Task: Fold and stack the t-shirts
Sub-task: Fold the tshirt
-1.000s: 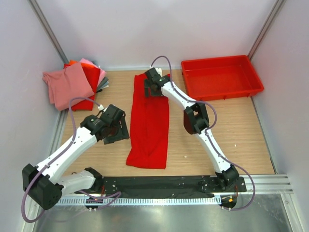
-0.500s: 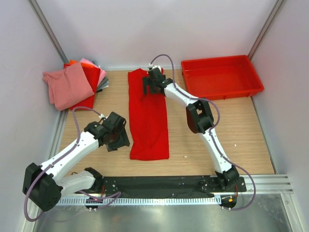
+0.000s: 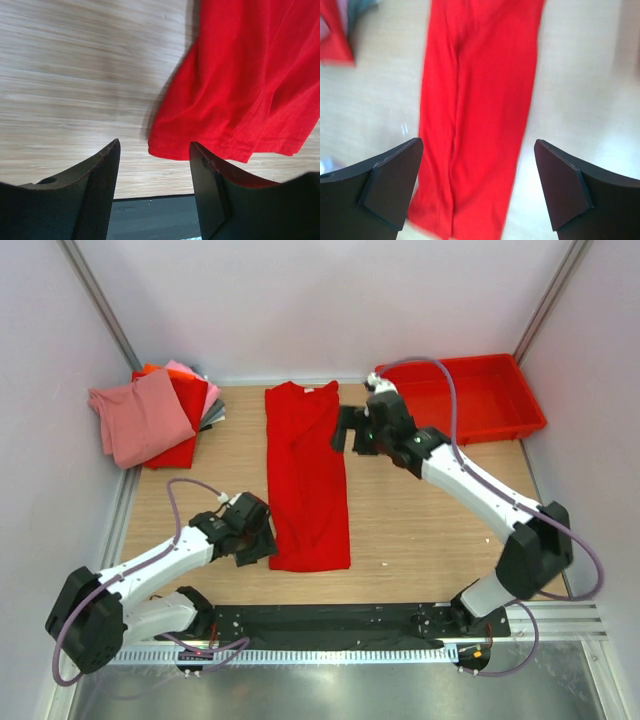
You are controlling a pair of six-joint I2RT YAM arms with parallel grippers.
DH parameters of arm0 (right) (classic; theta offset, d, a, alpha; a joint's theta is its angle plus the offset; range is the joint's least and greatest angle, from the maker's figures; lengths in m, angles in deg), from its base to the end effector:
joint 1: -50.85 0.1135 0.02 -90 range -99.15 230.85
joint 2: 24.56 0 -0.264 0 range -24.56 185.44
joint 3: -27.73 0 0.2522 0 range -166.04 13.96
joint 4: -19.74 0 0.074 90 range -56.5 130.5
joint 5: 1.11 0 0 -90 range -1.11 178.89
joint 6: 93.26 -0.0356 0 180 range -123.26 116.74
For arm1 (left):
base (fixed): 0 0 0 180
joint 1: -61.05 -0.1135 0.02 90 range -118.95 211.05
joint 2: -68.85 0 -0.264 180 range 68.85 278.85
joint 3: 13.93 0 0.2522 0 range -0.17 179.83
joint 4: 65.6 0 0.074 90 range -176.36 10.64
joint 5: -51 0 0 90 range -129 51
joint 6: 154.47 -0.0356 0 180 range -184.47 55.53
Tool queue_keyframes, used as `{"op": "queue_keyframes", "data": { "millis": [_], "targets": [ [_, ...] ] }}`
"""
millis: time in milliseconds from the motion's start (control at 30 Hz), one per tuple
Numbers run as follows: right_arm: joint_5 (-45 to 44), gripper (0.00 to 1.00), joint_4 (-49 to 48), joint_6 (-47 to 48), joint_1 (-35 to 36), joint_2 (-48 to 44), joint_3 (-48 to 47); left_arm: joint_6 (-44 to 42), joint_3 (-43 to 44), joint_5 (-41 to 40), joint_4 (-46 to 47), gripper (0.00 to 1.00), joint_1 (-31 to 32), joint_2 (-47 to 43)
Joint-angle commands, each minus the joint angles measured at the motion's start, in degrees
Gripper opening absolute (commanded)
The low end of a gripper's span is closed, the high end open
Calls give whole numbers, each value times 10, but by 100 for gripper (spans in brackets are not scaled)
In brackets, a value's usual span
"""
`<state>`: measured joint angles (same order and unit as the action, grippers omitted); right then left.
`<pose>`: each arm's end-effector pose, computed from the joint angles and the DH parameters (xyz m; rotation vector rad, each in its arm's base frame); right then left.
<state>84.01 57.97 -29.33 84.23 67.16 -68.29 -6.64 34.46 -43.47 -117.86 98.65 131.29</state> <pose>0.3108 0.2012 0.3352 -0.0906 2.2026 0.5003 0.1495 -0.1116 0.1861 -0.5115 2.7372 -0.3589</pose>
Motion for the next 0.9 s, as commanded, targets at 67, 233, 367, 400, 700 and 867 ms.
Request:
{"op": "queue_keyframes", "data": {
  "millis": [67,233,367,400,700,867],
  "targets": [
    [72,98,13,-115,38,-77,247,40,-18,-20,66,57,49,25],
    [91,93,-19,-172,69,-162,367,78,-29,-45,77,52,105,43],
    [114,86,-70,-210,90,-183,438,107,-40,-74,77,42,135,45],
    [116,85,-78,-216,96,-183,446,110,-42,-77,77,40,139,44],
    [93,74,-118,-258,165,-157,482,160,-51,-78,61,23,167,10],
    [73,70,-112,-273,172,-180,509,171,-12,-129,-33,59,195,-42]
  ]
}}
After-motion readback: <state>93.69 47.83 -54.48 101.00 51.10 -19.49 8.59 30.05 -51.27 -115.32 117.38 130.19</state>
